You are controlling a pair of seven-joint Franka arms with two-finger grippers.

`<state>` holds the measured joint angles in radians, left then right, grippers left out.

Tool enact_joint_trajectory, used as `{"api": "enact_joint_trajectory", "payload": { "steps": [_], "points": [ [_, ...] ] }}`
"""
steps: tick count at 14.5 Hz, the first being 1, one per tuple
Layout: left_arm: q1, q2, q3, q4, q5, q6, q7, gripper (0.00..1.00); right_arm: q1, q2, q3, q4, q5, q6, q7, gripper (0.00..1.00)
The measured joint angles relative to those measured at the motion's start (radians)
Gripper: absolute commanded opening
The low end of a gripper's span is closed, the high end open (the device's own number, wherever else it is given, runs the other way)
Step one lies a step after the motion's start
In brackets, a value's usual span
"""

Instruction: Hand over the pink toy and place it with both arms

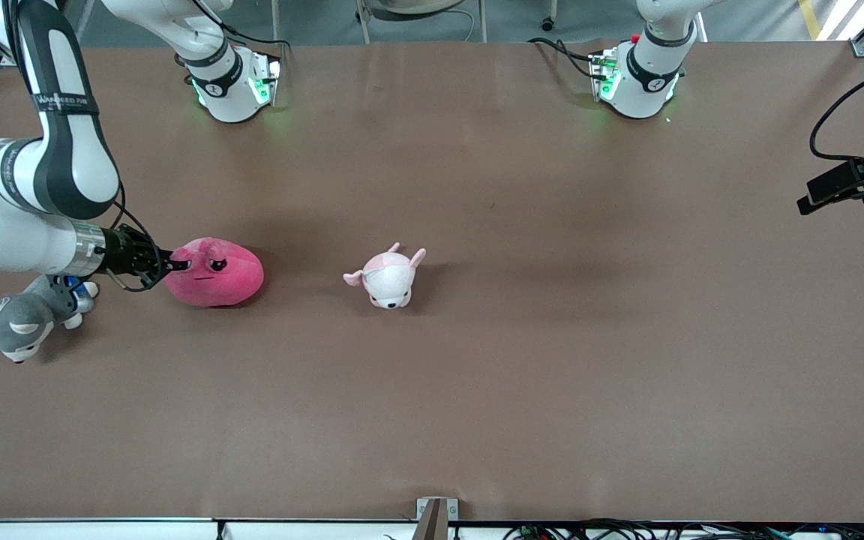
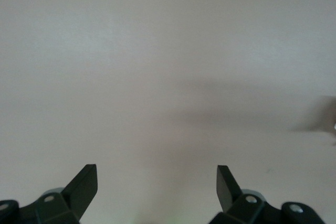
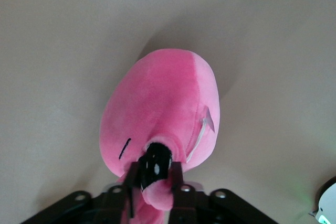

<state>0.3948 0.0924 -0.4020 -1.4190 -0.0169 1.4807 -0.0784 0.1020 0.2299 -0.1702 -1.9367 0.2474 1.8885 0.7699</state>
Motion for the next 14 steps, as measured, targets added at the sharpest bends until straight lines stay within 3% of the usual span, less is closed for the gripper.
{"api": "enact_joint_trajectory", "payload": {
  "steps": [5, 10, 14],
  "points": [
    [-0.001, 0.0, -0.002, 0.003, 0.009, 0.002, 0.0, 1.0, -0.012, 0.004, 0.0, 0.024, -0.009, 0.015, -0.153, 1.0],
    [-0.001, 0.0, -0.001, 0.003, 0.01, 0.002, -0.001, 1.0, -0.075, 0.002, -0.002, 0.138, -0.123, -0.009, -0.558, 1.0],
    [0.0, 0.0, 0.016, 0.003, 0.011, 0.002, -0.001, 1.0, -0.095, -0.004, -0.002, 0.278, -0.216, -0.114, -0.807, 1.0]
  ]
}}
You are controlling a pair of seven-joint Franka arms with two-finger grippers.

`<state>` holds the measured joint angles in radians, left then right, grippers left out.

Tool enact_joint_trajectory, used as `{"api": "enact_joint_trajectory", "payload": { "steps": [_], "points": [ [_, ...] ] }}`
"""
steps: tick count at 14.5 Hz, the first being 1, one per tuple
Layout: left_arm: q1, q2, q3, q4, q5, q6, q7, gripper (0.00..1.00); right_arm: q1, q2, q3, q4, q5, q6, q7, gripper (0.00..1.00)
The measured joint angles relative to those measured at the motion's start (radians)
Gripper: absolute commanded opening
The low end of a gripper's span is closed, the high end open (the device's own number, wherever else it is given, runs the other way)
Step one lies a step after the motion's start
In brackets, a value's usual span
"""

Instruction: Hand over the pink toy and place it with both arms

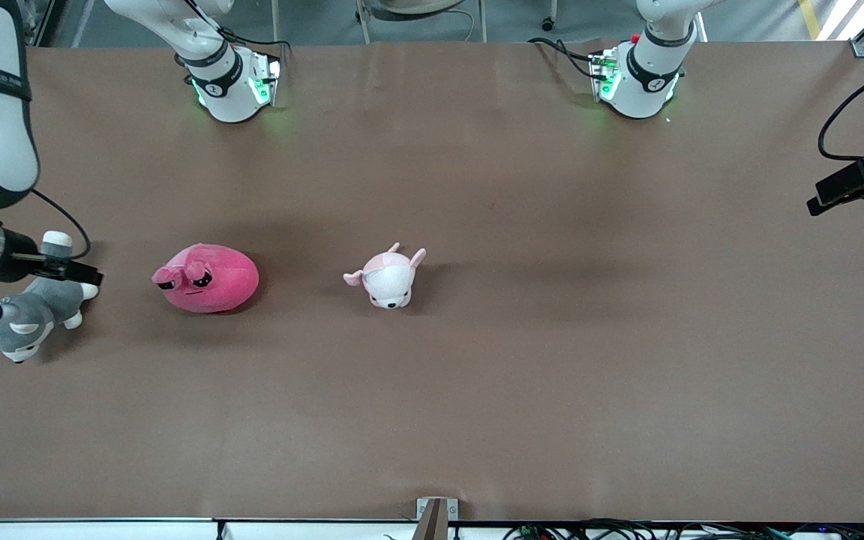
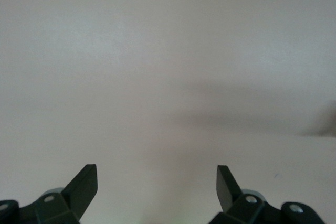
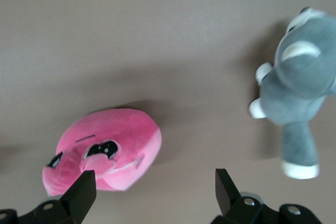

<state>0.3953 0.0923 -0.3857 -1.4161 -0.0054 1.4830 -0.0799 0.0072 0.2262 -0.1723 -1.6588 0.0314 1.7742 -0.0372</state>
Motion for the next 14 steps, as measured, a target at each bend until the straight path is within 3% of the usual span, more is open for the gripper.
{"api": "enact_joint_trajectory", "payload": {
  "steps": [3, 6, 11, 14],
  "points": [
    [-0.016, 0.002, 0.031, -0.001, 0.0, 0.0, 0.0, 1.0, 0.0, -0.006, 0.003, 0.124, -0.011, -0.133, -0.033, 1.0],
    [-0.13, 0.002, 0.139, -0.001, 0.0, 0.0, 0.0, 1.0, 0.0, -0.009, 0.006, 0.23, -0.013, -0.235, -0.035, 1.0],
    [-0.392, 0.001, 0.387, 0.0, 0.0, 0.0, 0.0, 1.0, 0.0, -0.009, 0.006, 0.268, -0.015, -0.254, -0.035, 1.0],
    [-0.43, -0.002, 0.415, 0.001, 0.0, 0.0, -0.001, 1.0, 0.0, -0.009, 0.005, 0.282, -0.016, -0.279, -0.035, 1.0]
  ]
}}
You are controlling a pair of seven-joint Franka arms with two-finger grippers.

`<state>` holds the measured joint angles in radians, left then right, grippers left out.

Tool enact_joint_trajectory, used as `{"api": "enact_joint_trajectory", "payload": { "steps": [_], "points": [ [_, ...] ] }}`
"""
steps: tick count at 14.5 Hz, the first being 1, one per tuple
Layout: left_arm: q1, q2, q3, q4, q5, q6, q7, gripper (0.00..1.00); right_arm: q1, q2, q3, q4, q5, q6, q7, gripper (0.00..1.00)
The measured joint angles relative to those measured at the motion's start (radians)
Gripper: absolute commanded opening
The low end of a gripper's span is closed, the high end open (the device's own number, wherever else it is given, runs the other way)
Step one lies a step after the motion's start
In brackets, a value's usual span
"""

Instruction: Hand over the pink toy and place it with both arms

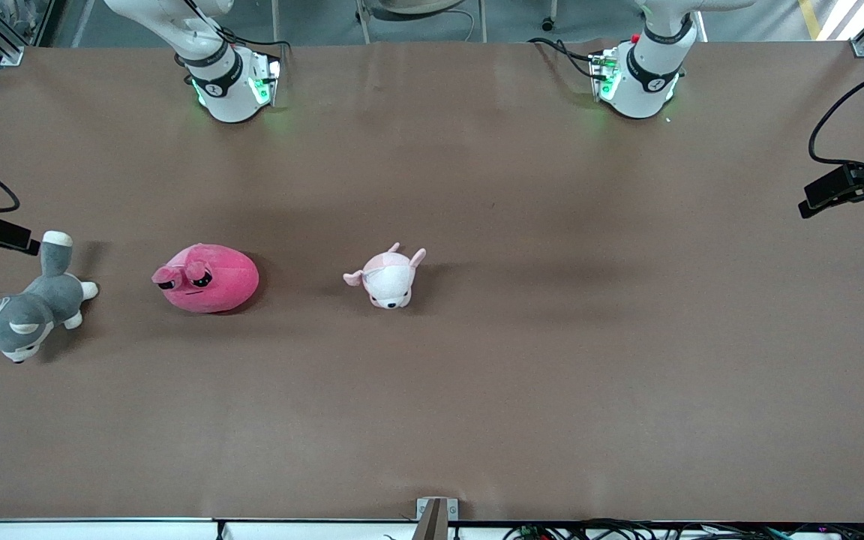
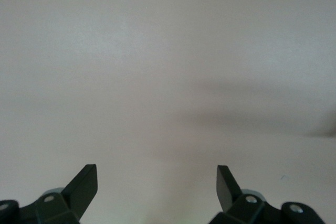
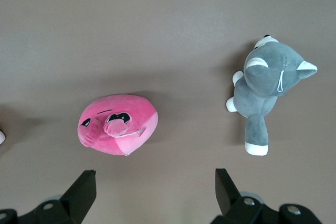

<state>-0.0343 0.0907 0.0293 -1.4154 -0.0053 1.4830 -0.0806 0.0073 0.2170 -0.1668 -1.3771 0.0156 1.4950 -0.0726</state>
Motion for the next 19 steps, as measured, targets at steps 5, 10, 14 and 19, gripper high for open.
{"api": "enact_joint_trajectory", "payload": {
  "steps": [5, 10, 14, 19],
  "points": [
    [0.0, -0.001, 0.001, 0.0, 0.0, 0.0, 0.0, 1.0, 0.0, -0.034, 0.004, 0.018, 0.0, -0.104, -0.006, 1.0],
    [0.001, -0.001, 0.006, 0.0, 0.0, 0.0, 0.0, 1.0, 0.0, -0.125, 0.005, -0.059, 0.0, -0.113, -0.01, 1.0],
    [0.007, -0.001, 0.008, 0.0, 0.0, 0.0, 0.0, 1.0, 0.0, -0.206, 0.005, -0.135, 0.0, -0.112, -0.01, 1.0],
    [0.01, -0.001, 0.008, 0.0, 0.0, 0.0, 0.0, 1.0, 0.0, -0.266, 0.004, -0.163, 0.0, -0.111, -0.01, 1.0]
  ]
}}
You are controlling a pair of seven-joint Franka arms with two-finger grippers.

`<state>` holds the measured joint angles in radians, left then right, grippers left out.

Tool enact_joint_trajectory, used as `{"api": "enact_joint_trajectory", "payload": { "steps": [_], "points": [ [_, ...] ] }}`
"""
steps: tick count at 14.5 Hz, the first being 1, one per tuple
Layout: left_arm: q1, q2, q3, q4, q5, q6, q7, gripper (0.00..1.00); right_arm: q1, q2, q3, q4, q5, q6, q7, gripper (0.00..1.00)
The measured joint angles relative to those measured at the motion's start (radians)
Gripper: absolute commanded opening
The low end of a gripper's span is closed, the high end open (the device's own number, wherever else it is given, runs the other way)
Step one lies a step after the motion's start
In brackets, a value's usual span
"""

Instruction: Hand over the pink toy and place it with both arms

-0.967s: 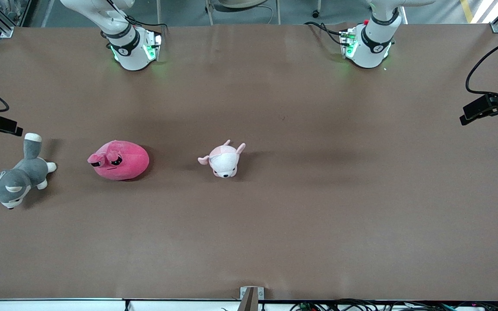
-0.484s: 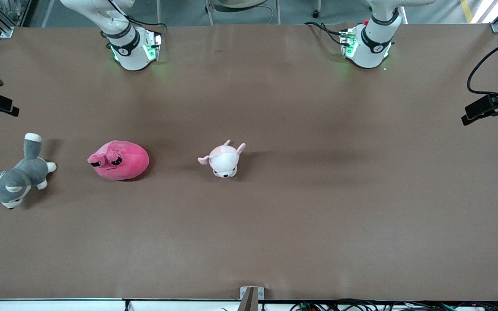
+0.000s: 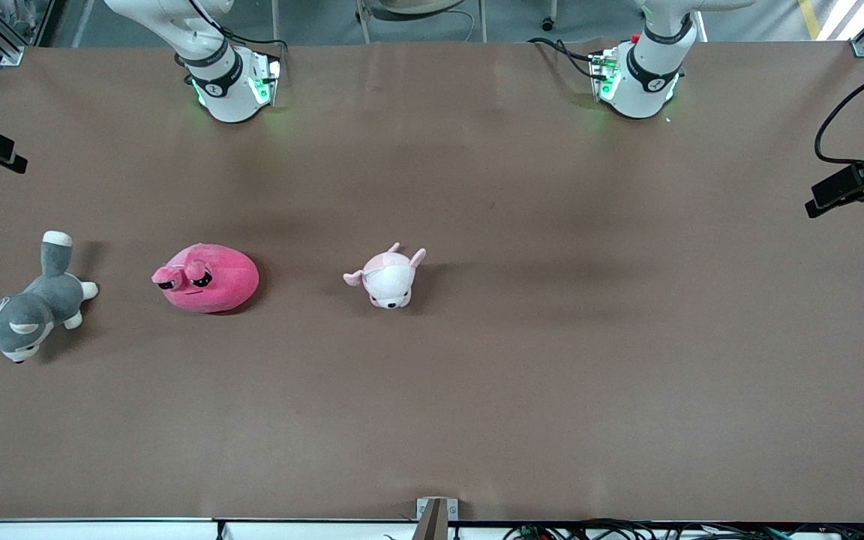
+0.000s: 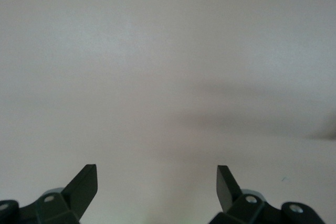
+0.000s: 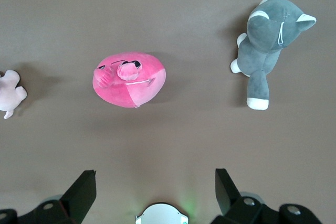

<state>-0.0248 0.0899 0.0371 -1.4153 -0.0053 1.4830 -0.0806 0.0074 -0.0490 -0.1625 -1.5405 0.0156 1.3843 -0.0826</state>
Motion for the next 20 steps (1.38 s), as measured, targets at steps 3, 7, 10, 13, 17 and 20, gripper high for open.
{"api": "enact_joint_trajectory", "payload": {
  "steps": [3, 7, 10, 13, 17, 20],
  "points": [
    [0.0, 0.0, 0.0, 0.0, 0.0, 0.0, 0.0, 1.0, 0.0, -0.017, 0.0, -0.001, -0.001, 0.0, 0.0, 1.0],
    [0.001, -0.011, 0.0, -0.002, 0.0, 0.0, 0.0, 1.0, 0.0, -0.019, 0.0, -0.004, -0.003, 0.0, 0.0, 1.0],
    [0.001, -0.042, 0.0, -0.034, 0.0, 0.004, 0.0, 1.0, 0.0, -0.019, 0.001, -0.005, -0.004, 0.0, 0.0, 1.0],
    [0.001, -0.085, -0.001, -0.089, 0.0, 0.019, 0.001, 1.0, 0.0, -0.019, 0.005, -0.005, -0.005, 0.002, -0.001, 1.0],
    [0.0, -0.102, -0.003, -0.11, 0.0, 0.024, 0.001, 1.0, 0.0, -0.019, 0.008, -0.005, -0.012, 0.005, -0.001, 1.0],
    [-0.003, -0.102, -0.006, -0.11, 0.0, 0.024, 0.001, 1.0, 0.002, -0.019, 0.012, -0.005, -0.013, 0.006, -0.002, 1.0]
  ]
}}
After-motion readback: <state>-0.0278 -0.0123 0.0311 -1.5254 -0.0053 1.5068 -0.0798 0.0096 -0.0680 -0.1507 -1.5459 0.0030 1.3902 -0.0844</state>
